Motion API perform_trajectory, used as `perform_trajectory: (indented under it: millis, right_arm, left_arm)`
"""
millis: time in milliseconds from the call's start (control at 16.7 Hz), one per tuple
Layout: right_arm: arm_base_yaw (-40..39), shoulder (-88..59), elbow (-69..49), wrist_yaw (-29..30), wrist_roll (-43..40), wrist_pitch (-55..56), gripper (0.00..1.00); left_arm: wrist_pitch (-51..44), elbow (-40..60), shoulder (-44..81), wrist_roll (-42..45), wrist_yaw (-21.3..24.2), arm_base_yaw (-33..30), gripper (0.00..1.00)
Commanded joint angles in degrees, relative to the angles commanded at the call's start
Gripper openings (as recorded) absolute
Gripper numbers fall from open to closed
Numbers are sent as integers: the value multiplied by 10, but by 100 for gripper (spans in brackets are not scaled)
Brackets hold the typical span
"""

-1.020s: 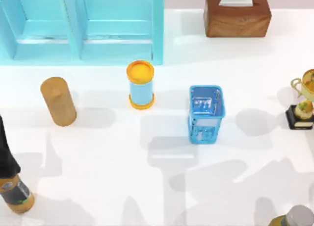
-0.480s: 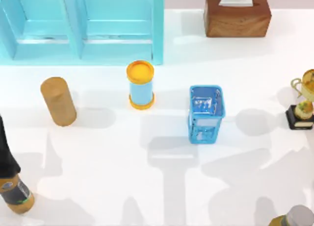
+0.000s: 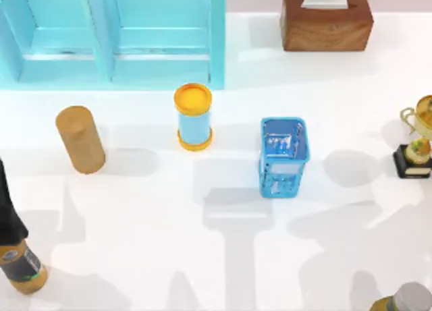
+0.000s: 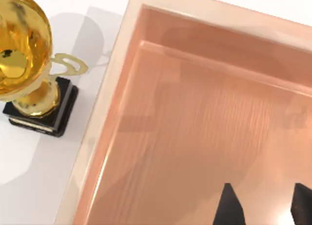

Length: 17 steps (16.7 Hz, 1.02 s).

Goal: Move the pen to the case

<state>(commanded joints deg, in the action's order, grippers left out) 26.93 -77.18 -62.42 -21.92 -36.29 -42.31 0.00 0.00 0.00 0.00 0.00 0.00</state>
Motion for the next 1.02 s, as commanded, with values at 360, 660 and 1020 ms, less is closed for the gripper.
perform_trajectory:
  millis: [360,660,1020]
  right_arm:
    - [0,0,0,0,0,0,60]
    - [0,0,0,0,0,0,98]
    - [0,0,0,0,0,0,100]
  left_arm:
    - [0,0,0,0,0,0,100]
    - [0,0,0,0,0,0,100]
    - [0,0,0,0,0,0,100]
